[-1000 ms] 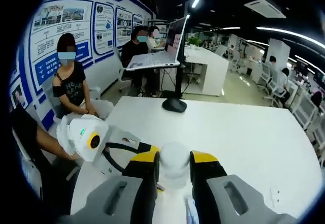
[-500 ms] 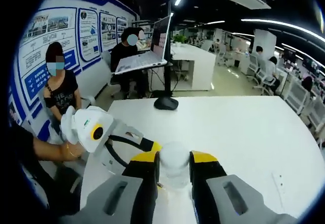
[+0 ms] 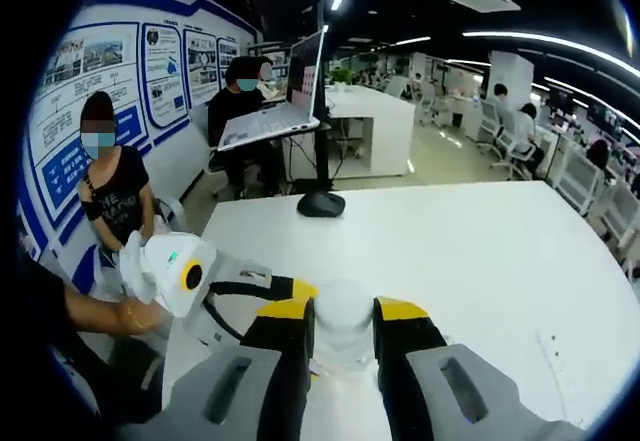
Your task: Arrange the tabletop items into an orderly group along one side of the table until the central work area is clear of visible clutter.
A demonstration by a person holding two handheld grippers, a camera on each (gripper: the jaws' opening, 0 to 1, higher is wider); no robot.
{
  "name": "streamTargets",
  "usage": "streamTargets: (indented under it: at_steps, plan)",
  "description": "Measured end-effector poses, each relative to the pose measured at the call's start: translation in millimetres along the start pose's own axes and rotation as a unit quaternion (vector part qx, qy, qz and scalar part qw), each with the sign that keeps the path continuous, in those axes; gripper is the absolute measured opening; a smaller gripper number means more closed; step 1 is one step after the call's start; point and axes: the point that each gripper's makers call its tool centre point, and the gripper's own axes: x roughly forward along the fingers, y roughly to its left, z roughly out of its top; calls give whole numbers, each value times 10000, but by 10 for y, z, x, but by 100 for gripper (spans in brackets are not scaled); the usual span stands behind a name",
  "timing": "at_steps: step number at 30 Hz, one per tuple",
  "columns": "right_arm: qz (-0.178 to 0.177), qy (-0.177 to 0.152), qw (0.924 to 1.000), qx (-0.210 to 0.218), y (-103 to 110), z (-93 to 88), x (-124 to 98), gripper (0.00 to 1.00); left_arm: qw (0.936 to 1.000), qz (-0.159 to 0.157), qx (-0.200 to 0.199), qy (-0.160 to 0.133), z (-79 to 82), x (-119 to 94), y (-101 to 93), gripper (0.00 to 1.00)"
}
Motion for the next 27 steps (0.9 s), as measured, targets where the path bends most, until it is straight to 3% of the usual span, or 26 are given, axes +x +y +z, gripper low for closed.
streamTargets:
  at_steps: [2,3,4,13,16,22,23,27]
  plan:
    - [-1,-16,10000,6,2,-5,-2,21,9999,100,-25,-33,12,-2,4,49]
    - [12,-49,10000,35,6,-11,-4,21,9986,439,-230,-156,48,-15,62,50]
    - [16,-57,10000,42,6,-12,-3,21,9976,563,-333,-247,71,-16,89,52]
    - [3,-150,9998,88,18,-12,-5,21,9955,689,-610,-228,41,56,-73,50]
    - [9,-181,9998,126,22,-15,-5,21,9909,1049,-791,-303,55,46,-1,50]
    - [5,-182,9998,127,24,-12,1,21,9892,1168,-794,-403,115,59,-40,50]
    - [7,-167,9998,117,28,-13,5,21,9863,1281,-896,-527,144,61,-31,50]
    - [5,-163,9998,98,30,-11,12,22,9858,1314,-923,-488,140,103,-70,50]
